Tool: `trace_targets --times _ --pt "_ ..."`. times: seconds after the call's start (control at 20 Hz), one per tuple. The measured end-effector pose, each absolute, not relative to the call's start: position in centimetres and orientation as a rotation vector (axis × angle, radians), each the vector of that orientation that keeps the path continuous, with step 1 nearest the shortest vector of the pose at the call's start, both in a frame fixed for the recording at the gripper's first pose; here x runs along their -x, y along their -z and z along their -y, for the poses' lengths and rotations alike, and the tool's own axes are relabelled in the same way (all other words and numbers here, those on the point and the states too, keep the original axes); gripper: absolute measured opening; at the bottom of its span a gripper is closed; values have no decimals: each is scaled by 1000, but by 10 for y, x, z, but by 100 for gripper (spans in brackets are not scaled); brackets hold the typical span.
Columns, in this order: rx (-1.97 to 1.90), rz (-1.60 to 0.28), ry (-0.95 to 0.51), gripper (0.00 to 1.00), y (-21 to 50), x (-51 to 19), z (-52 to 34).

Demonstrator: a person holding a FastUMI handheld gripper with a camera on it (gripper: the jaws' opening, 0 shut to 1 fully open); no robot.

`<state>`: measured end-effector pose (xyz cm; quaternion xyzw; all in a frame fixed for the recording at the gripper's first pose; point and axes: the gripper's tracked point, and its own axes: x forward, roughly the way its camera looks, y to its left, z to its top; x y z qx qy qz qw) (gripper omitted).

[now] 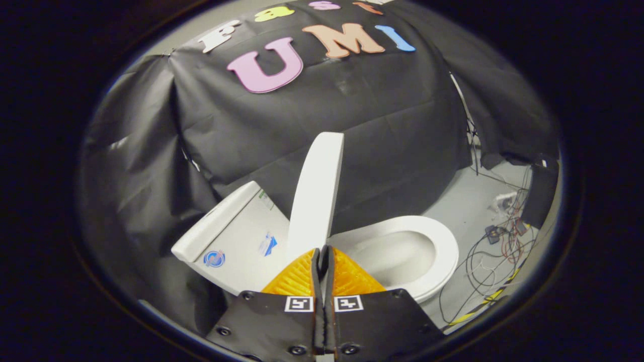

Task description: Open the toilet lid.

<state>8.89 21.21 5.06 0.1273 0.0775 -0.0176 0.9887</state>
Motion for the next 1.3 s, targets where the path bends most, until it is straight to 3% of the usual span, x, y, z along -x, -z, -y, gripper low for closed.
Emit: trace_targets --times 1.3 --pt "16 -144 -92 1 -78 -110 -312"
